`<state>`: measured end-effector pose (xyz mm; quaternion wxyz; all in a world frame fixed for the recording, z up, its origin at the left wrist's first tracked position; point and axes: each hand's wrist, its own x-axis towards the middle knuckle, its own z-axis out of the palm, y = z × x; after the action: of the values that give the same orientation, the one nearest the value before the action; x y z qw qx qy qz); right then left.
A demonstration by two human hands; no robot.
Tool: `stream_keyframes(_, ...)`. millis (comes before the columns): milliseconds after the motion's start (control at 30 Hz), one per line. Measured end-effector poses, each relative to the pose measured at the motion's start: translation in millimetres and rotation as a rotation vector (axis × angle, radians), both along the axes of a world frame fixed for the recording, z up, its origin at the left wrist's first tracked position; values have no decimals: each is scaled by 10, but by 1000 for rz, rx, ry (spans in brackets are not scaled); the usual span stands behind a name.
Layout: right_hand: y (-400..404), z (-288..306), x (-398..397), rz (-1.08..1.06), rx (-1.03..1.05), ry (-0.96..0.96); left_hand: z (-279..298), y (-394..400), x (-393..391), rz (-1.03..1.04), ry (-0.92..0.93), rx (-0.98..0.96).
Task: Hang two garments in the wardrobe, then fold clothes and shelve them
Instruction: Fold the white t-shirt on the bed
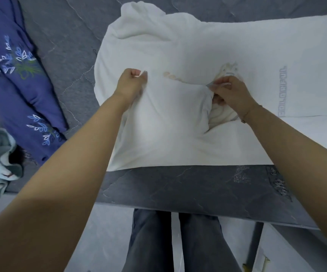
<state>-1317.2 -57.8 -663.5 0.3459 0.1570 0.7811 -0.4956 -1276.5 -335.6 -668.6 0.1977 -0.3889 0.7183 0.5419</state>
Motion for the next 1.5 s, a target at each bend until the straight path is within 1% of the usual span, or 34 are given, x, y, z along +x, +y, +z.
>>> stream_keyframes(67, -22, -34, -1, 57, 7, -42, 23, -7, -6, -19, 26, 76)
stream_keyframes(100, -43, -50, 2, 119, 42, -45, 32, -9, -4, -37, 53, 91)
stream_keyframes(167, -86, -62, -4, 211, 120, -1, 63, 3, -6, -16, 112, 108)
stream_keyframes(267, -75, -52, -70, 99, 108, 66, 119, 9, -52, 45, 186, 99)
stream_keyframes(367, -66, 4, -14, 24, 44, 144, 223, -1, -53, 41, 243, 191)
stream_keyframes(467, -101, 132, 283, -11, -41, 300, 402, -26, 83, -45, 285, 233)
stream_keyframes(533, -68, 230, 577, 89, -17, 469, 491, -58, 284, -157, 284, 214)
stream_keyframes(600, 12, 266, 900, 290, 34, 658, 548, -112, 584, -304, 266, 158)
stream_keyframes(667, 92, 219, 1212, 470, 65, 739, 575, -174, 961, -476, 250, 103)
stream_keyframes(700, 121, 177, 1357, 550, 92, 741, 556, -213, 1160, -566, 243, 49)
stream_keyframes(800, 185, -12, 1712, 777, 193, 712, 373, -319, 1704, -807, 244, -275)
stream_keyframes(867, 209, -88, 1902, 829, 230, 679, 260, -346, 2006, -848, 242, -407)
stream_keyframes(900, 218, -99, 1991, 806, 232, 680, 228, -337, 2142, -838, 252, -460)
stream_keyframes(933, 218, -87, 2082, 738, 229, 680, 208, -313, 2269, -807, 269, -518)
stream_keyframes(967, 203, -58, 2181, 619, 226, 663, 199, -275, 2387, -732, 275, -576)
stream_keyframes(1000, 178, -22, 2291, 448, 225, 610, 201, -221, 2495, -596, 256, -616)
stream_keyframes(1033, 143, 16, 2392, 242, 221, 509, 207, -164, 2595, -402, 200, -621)
stream_keyframes(1067, 100, 49, 2464, 17, 207, 346, 208, -110, 2678, -161, 111, -575)
stream_keyframes(1100, 51, 65, 2509, -210, 163, 140, 217, -70, 2728, 107, -3, -464)
stream_keyframes(1133, 5, 63, 2535, -417, 81, -69, 225, -38, 2755, 362, -123, -289)
stream_keyframes(1167, -38, 50, 2546, -581, -19, -241, 227, -15, 2777, 572, -198, -74)
stream_keyframes(1200, -69, 31, 2540, -700, -130, -353, 217, -4, 2786, 728, -201, 134)
stream_keyframes(1233, -95, 4, 2510, -775, -230, -404, 201, -2, 2776, 834, -154, 298)
stream_keyframes(1267, -129, -22, 2451, -833, -314, -419, 181, -8, 2741, 903, -85, 400)
stream_keyframes(1300, -174, -50, 2373, -891, -382, -416, 154, -18, 2697, 940, -30, 443)
stream_keyframes(1333, -222, -81, 2291, -960, -428, -401, 129, -22, 2645, 951, 7, 443)
stream_keyframes(1400, -316, -128, 2149, -1123, -442, -373, 84, -44, 2552, 964, 40, 350)
stream_keyframes(1467, -360, -177, 2097, -1241, -412, -369, 44, -131, 2512, 1013, 61, 166)
stream_keyframes(1500, -363, -194, 2101, -1261, -404, -372, 27, -196, 2509, 1025, 68, 72)
